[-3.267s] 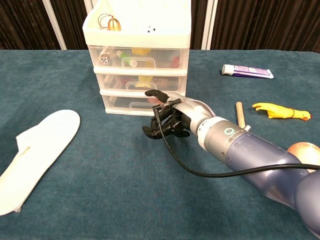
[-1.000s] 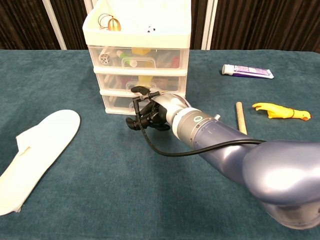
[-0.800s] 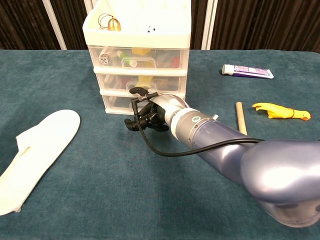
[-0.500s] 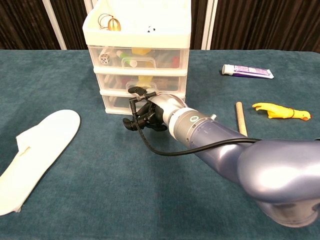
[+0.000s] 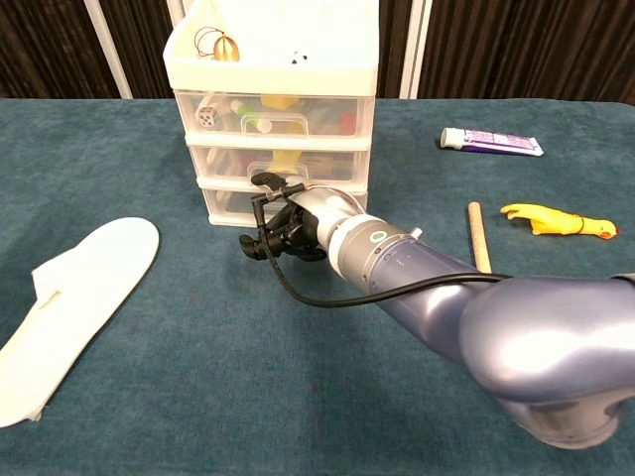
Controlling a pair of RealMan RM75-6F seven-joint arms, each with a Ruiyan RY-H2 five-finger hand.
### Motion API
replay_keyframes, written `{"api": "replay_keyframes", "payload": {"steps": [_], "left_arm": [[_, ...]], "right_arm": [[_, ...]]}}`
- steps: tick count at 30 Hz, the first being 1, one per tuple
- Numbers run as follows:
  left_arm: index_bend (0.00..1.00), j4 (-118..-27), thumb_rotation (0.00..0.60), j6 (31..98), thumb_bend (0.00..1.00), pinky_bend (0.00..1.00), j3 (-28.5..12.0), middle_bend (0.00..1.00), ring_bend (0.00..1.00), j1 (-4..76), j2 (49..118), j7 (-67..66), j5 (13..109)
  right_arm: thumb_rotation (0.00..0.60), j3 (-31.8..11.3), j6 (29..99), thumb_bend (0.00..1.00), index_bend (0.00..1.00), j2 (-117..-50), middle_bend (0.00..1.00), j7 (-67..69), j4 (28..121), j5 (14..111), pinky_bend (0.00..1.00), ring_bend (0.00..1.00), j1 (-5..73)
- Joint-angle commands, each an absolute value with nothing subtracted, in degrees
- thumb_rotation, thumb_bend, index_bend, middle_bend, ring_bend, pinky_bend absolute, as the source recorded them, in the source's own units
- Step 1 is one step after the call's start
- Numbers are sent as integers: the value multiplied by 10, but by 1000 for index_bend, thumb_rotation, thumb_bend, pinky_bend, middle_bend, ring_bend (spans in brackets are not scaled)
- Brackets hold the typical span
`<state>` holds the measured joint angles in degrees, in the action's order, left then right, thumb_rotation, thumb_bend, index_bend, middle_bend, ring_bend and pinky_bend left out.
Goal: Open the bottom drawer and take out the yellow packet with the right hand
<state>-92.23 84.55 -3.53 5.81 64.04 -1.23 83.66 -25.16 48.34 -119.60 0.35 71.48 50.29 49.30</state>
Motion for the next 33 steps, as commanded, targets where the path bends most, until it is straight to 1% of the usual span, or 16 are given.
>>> {"api": "replay_keyframes", "payload": {"steps": [1, 12, 33], "left_arm": [[54, -922, 600, 846, 463, 0, -35, 0, 0, 58, 641, -13, 837], [54, -922, 600, 847, 462, 0, -34, 0, 0, 58, 641, -14, 839], [54, -922, 600, 848, 463, 0, -34, 0, 0, 57, 640, -12, 840]], "right_arm": [[600, -253, 482, 521, 0, -1197, 839, 4, 713, 502, 1000, 949, 495], [600, -258, 477, 520, 0, -1194, 842, 7, 707, 504, 1000, 949, 501], [600, -244, 467, 520, 0, -1194, 842, 13, 714, 514, 1000, 947, 503]]}}
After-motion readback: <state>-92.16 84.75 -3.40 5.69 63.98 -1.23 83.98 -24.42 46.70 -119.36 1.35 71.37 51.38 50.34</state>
